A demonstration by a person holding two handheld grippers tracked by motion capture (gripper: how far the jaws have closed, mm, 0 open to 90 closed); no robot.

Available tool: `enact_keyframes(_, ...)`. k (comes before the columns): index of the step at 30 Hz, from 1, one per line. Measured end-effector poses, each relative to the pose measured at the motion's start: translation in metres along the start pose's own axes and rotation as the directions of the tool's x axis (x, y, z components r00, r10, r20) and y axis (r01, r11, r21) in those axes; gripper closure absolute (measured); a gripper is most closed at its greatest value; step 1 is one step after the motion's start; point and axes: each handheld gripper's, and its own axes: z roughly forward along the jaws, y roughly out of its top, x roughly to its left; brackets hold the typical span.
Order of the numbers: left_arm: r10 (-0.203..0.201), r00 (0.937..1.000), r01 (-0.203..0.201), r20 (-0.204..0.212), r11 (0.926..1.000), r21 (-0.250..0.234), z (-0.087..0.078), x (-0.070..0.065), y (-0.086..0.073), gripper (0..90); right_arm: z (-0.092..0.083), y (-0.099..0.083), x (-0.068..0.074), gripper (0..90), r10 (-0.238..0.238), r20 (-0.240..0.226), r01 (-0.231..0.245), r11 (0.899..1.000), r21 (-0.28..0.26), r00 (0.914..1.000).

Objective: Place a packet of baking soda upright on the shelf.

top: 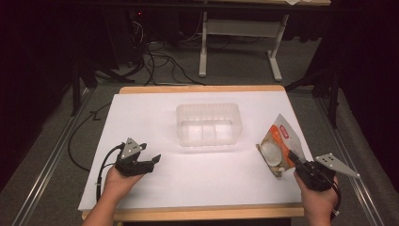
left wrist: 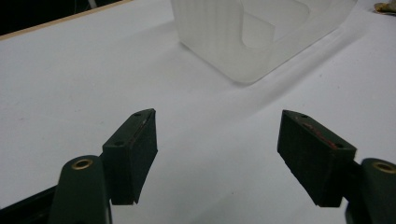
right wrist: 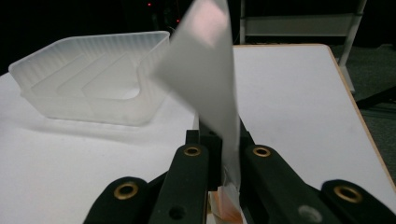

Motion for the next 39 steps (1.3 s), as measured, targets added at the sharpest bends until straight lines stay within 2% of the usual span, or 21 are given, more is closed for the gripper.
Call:
enact_keyframes(5, 0.001, 1.0, -0.001, 0.0, 1.0, -0.001, 0.0, 0.0, 0.0, 29.0, 0.0, 0.002, 0.0, 90.0, 0.0, 0.009, 0.0, 1.0, 0.002, 1.0)
enact_keyframes(11, 0.002, 1.0, -0.002, -0.002, 1.0, 0.0, -0.001, 0.0, 0.0, 29.0, 0.001, 0.006, 0.006, 90.0, -0.027, 0.011, 0.027, 1.0, -0.002, 0.9996)
enact_keyframes(19, -0.002, 1.0, 0.002, -0.005, 1.0, -0.008, -0.001, 0.001, 0.0, 29.0, 0.001, 0.01, 0.012, 90.0, -0.056, 0.022, 0.056, 0.998, -0.025, 0.9982)
enact_keyframes(25, -0.002, 1.0, 0.002, -0.006, 1.0, -0.01, -0.001, 0.001, 0.0, 29.0, -0.004, 0.015, 0.014, 90.0, -0.057, 0.029, 0.059, 0.997, -0.055, 0.9979)
enact_keyframes(31, 0.001, 1.0, -0.001, -0.007, 0.9999, -0.014, -0.002, 0.001, 0.0, 29.0, -0.013, 0.028, 0.016, 90.0, -0.072, 0.049, 0.077, 0.99, -0.116, 0.9962)
enact_keyframes(39, 0.004, 1.0, -0.004, -0.008, 0.9999, -0.012, -0.001, 0.001, 0.0, 29.0, -0.016, 0.049, 0.019, 90.0, -0.114, 0.069, 0.123, 0.983, -0.137, 0.9911)
